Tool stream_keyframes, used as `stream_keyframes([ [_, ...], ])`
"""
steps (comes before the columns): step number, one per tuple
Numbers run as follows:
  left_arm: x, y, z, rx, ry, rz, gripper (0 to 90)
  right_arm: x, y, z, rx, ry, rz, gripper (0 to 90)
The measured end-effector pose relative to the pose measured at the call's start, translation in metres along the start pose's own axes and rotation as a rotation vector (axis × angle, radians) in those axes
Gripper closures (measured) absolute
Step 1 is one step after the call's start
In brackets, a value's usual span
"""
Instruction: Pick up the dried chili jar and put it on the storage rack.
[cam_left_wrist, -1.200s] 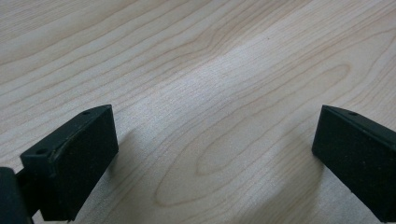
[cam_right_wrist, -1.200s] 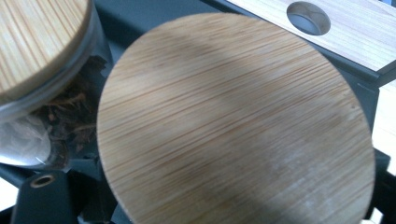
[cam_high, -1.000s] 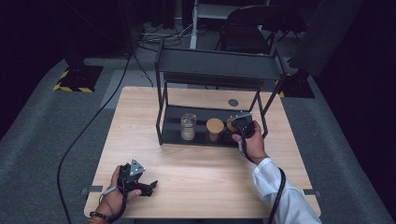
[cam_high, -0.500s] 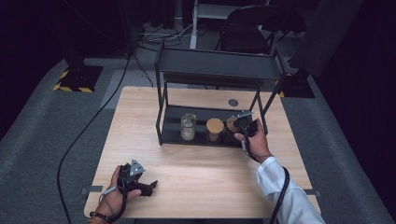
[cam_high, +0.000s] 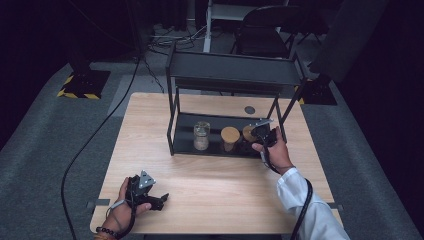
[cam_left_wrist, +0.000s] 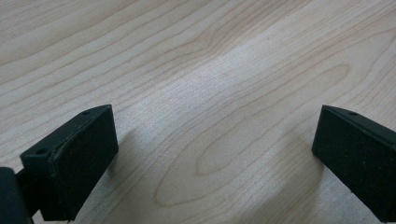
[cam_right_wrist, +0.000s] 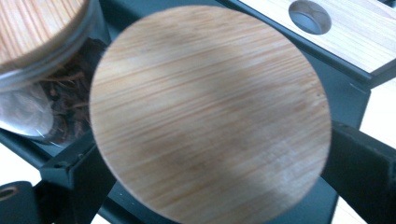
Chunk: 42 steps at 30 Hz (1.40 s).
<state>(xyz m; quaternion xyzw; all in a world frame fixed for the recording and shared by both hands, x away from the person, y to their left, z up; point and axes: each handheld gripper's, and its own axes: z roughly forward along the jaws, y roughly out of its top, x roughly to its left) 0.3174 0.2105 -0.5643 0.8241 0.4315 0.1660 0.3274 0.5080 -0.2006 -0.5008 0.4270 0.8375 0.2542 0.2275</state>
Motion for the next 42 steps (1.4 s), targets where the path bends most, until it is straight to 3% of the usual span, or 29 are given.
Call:
stream_keyframes([
  [2,0.000,0.000,0.000,0.000,0.000,0.001,0.0,0.000,0.000,-0.002,0.011,-0.009,0.001,4.0],
  [28,0.000,0.000,0.000,0.000,0.000,0.000,0.0,0.009,0.004,-0.043,-0.096,-0.029,-0.085,3.9],
  [42,0.000,0.000,0.000,-0.001,0.000,0.000,0.0,0.016,-0.007,-0.068,-0.151,-0.033,-0.108,3.7],
])
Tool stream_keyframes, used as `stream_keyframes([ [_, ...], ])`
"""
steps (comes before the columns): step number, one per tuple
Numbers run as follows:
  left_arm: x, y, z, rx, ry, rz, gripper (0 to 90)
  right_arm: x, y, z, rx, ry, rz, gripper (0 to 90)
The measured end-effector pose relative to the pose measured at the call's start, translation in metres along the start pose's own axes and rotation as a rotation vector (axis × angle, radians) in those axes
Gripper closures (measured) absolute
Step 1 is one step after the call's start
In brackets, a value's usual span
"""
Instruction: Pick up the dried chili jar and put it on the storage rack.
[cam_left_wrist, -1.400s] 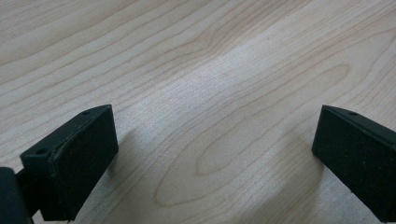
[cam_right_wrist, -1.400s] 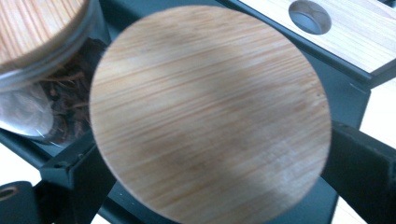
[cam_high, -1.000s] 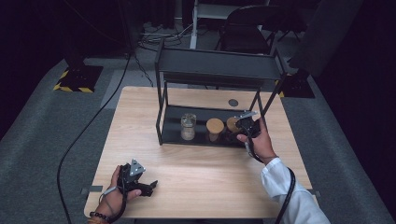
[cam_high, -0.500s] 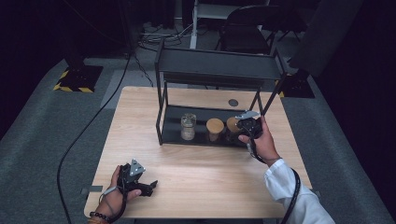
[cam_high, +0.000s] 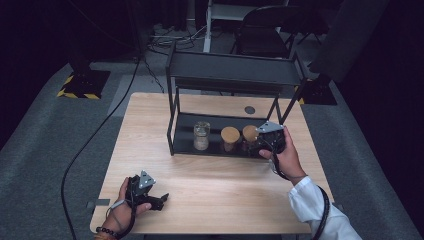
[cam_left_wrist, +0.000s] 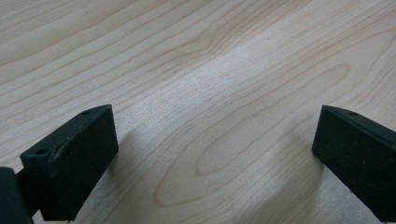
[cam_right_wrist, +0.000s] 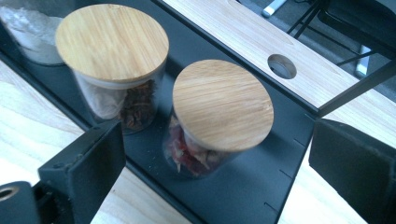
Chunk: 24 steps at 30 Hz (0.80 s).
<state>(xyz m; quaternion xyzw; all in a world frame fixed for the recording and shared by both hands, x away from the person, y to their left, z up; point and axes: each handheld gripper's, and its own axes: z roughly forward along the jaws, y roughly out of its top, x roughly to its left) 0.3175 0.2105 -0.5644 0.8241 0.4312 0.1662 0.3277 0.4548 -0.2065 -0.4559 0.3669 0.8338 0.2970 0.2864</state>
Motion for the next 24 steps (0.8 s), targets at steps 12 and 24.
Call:
stream_keyframes([
  [12,0.000,0.000,0.000,0.000,0.000,0.000,0.0,0.015,-0.014,-0.016,-0.048,-0.003,-0.020,3.3],
  [24,0.000,0.000,0.000,0.000,0.000,0.000,0.0,0.027,-0.036,-0.023,-0.056,0.012,-0.036,3.2],
])
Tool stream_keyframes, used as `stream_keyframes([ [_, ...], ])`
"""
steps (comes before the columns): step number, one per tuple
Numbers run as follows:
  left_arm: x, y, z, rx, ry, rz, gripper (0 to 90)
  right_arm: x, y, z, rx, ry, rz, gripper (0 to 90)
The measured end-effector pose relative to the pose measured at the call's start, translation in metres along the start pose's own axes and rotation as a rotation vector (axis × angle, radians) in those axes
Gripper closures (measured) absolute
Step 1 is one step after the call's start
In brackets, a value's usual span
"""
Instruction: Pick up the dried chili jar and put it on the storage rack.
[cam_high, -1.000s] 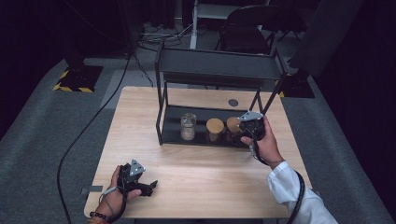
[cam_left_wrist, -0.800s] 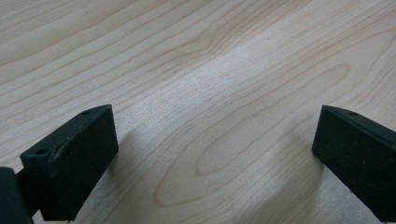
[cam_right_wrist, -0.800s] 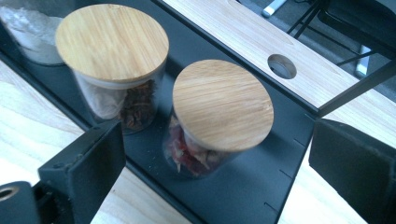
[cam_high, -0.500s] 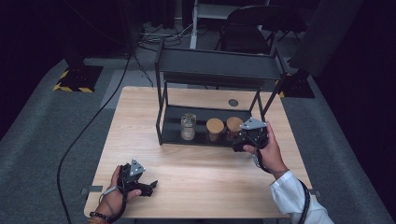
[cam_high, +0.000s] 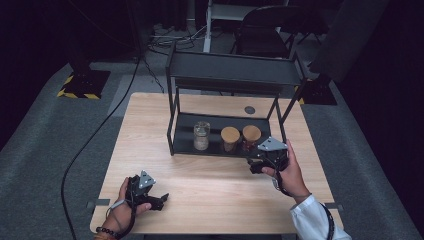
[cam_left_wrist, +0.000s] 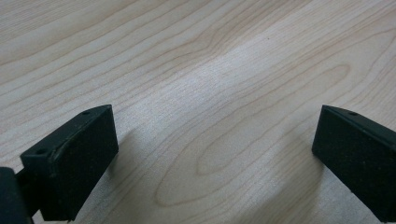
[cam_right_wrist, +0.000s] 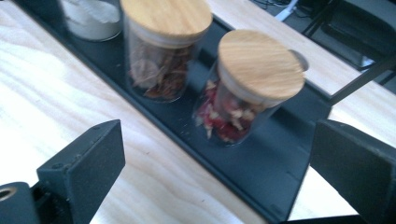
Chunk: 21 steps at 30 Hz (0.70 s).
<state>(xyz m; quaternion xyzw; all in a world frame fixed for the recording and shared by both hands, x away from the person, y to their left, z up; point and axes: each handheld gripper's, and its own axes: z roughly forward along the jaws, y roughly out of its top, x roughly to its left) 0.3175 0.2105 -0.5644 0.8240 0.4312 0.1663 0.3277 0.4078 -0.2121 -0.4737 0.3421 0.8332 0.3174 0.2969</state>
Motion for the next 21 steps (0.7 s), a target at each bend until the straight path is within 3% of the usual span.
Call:
stream_keyframes([
  [21,0.000,0.000,0.000,0.001,0.001,0.000,0.0,0.016,-0.040,-0.002,0.000,0.010,-0.070,3.2],
])
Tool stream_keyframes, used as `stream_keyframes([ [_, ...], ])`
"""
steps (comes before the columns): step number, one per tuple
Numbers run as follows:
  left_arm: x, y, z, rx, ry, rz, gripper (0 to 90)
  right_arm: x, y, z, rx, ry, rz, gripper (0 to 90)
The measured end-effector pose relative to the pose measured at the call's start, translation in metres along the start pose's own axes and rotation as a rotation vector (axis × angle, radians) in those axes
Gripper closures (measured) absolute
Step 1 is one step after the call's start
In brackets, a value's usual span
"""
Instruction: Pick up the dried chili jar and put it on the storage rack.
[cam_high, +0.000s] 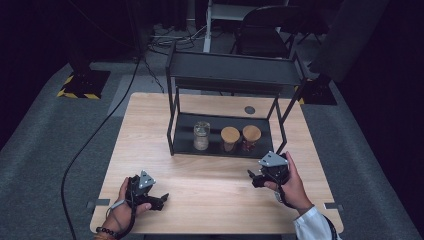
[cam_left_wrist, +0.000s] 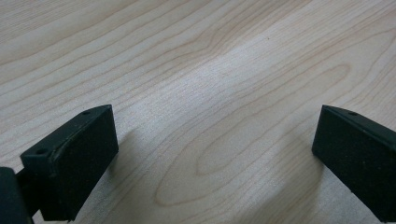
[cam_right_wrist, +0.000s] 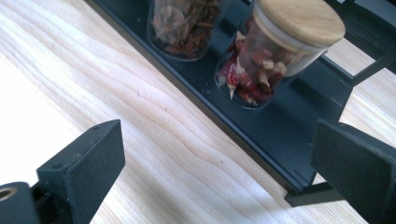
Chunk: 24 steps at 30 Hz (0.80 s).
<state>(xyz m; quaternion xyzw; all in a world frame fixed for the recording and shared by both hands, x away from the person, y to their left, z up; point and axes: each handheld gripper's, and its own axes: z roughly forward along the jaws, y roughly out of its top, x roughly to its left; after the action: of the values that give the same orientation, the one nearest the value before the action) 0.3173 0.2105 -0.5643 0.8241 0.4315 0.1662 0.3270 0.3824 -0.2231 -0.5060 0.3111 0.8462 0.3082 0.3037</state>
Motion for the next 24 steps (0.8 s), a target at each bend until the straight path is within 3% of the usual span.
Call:
stream_keyframes([
  [14,0.000,0.000,0.000,0.000,0.000,0.000,0.0,0.005,-0.023,0.001,0.028,-0.016,-0.067,3.2],
  [24,0.000,0.000,0.000,0.000,0.000,0.000,0.0,0.001,-0.042,0.000,0.061,-0.015,-0.043,3.2],
])
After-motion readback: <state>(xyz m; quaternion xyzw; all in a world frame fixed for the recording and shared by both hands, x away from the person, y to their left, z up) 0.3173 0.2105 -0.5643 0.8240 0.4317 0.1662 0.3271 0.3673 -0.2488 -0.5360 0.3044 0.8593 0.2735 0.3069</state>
